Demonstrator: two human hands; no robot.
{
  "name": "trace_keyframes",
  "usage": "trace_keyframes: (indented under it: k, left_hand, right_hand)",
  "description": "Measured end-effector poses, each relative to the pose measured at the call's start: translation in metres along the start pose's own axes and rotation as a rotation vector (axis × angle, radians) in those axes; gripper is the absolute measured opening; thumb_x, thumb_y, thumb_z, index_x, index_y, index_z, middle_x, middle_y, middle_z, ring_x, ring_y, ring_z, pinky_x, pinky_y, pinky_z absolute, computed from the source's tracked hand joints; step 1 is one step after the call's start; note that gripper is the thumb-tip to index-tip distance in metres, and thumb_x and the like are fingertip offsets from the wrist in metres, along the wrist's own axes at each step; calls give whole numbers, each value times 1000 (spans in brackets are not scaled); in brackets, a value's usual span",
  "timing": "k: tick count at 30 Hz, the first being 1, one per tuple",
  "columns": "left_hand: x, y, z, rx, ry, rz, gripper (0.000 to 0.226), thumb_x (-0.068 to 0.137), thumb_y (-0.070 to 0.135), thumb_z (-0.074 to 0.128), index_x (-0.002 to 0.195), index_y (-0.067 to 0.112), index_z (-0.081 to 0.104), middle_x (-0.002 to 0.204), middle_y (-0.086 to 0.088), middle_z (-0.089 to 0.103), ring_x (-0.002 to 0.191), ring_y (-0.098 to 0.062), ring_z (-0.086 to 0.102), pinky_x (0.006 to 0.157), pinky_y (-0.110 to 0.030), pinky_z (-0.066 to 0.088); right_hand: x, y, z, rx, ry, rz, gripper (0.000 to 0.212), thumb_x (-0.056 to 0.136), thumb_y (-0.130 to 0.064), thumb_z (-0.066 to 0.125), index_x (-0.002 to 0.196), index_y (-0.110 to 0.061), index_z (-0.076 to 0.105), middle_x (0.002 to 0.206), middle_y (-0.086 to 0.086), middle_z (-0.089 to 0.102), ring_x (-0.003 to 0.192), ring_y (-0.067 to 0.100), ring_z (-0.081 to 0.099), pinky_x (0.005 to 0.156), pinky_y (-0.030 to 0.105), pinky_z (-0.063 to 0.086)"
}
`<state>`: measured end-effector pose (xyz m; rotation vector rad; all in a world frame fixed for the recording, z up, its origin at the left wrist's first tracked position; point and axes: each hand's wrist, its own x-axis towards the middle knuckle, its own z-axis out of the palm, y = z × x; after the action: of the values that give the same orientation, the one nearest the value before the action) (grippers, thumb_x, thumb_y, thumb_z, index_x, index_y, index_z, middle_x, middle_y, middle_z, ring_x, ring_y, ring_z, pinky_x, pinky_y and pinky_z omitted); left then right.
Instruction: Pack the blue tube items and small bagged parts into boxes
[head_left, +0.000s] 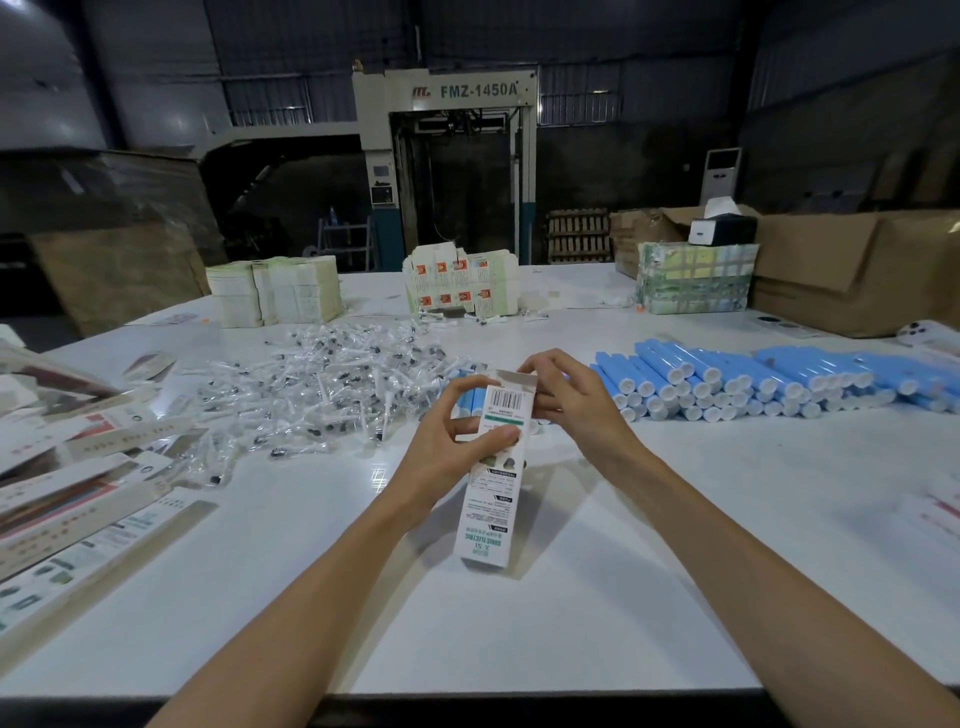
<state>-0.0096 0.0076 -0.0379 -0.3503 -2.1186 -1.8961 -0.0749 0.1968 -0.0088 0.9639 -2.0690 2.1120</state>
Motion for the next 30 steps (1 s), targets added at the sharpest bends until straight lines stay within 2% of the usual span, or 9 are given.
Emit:
trace_keyframes:
  k: [4, 7, 11, 16, 21, 23, 26, 30]
  left_hand:
    - [1, -1, 0, 60, 14, 21, 62, 82, 38, 89, 135, 44, 58, 115, -2, 81, 118, -37, 71, 91, -57, 64]
    - [0, 0, -1, 76, 5, 30, 61, 84, 38, 89, 136, 43, 57, 116, 0, 80, 122, -37, 68, 93, -61, 63]
    - [-2, 3, -2, 79, -2, 24, 62, 83, 38, 90, 135, 43, 55, 117, -1, 80, 123, -37, 67, 91, -59, 64]
    - [-1, 4, -2, 65, 1, 48, 68, 84, 31, 92, 136, 42, 50, 119, -1, 79, 108, -28, 75, 74, -40, 67]
    - [0, 3, -2, 78, -8, 68, 76, 83, 36, 91, 146, 51, 50, 128, 7, 75, 110, -23, 74, 74, -38, 67]
    - [1, 2, -3, 82, -27, 83, 75, 85, 36, 89, 148, 52, 51, 129, 9, 75, 109, -22, 75, 74, -37, 66]
    - [1, -1, -4, 63, -38, 78, 68, 89, 32, 88, 147, 48, 56, 119, 8, 79, 103, -19, 78, 72, -32, 64]
    - [3, -3, -6, 4, 39, 78, 59, 92, 24, 87, 140, 44, 60, 115, 0, 80, 104, -26, 77, 73, -32, 64]
  right_hand:
    - [0, -3, 1, 96, 51, 76, 16, 106, -25, 60, 102, -10, 64, 90, 12, 78, 88, 29, 77, 76, 36, 63]
    - [-1, -7, 0, 131, 41, 107, 13, 102, -17, 67, 105, -4, 66, 90, 16, 78, 87, 31, 77, 76, 35, 62]
    - [-2, -11, 1, 130, 63, 132, 16, 99, -10, 69, 108, 3, 68, 93, 23, 78, 87, 33, 77, 78, 38, 64]
    - [-3, -14, -3, 155, 37, 168, 7, 98, -5, 69, 100, 0, 73, 94, 24, 78, 89, 32, 78, 75, 34, 64]
    - [-4, -16, -9, 154, -14, 158, 10, 96, -5, 71, 99, 3, 75, 98, 22, 78, 93, 32, 78, 75, 32, 63]
    - [-3, -15, -10, 146, -46, 155, 13, 96, -6, 71, 101, 5, 74, 100, 22, 78, 97, 33, 77, 79, 34, 63]
    - [-3, -13, -11, 140, -79, 147, 15, 98, -9, 70, 105, 2, 77, 105, 21, 77, 105, 33, 75, 88, 39, 63]
    - [-5, -7, -1, 114, -122, 132, 26, 102, -15, 65, 127, -12, 73, 119, 8, 77, 113, 23, 73, 92, 34, 61]
